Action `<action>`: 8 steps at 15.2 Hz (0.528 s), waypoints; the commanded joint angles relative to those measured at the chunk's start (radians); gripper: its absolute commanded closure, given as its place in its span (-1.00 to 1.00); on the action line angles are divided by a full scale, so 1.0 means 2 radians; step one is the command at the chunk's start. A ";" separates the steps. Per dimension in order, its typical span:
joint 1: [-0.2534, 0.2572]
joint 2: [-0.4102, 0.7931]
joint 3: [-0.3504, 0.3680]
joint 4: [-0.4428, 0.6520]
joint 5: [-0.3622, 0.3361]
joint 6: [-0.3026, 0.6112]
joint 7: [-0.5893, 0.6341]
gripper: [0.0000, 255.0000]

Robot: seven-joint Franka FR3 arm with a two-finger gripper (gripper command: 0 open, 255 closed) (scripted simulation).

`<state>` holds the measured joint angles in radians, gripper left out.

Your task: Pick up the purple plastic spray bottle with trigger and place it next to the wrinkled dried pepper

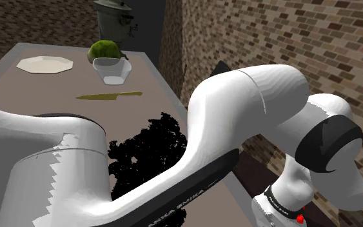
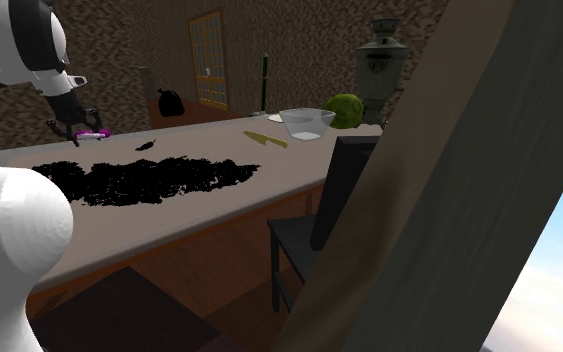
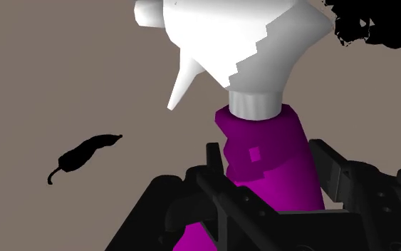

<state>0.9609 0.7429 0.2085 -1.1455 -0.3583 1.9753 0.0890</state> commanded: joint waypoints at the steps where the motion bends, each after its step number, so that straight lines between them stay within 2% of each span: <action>1: 0.000 0.005 -0.001 -0.004 -0.002 0.010 0.002 1.00; 8: -0.001 0.019 -0.004 -0.028 -0.007 0.046 0.012 1.00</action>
<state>0.9586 0.7771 0.2010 -1.1921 -0.3710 2.0540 0.1085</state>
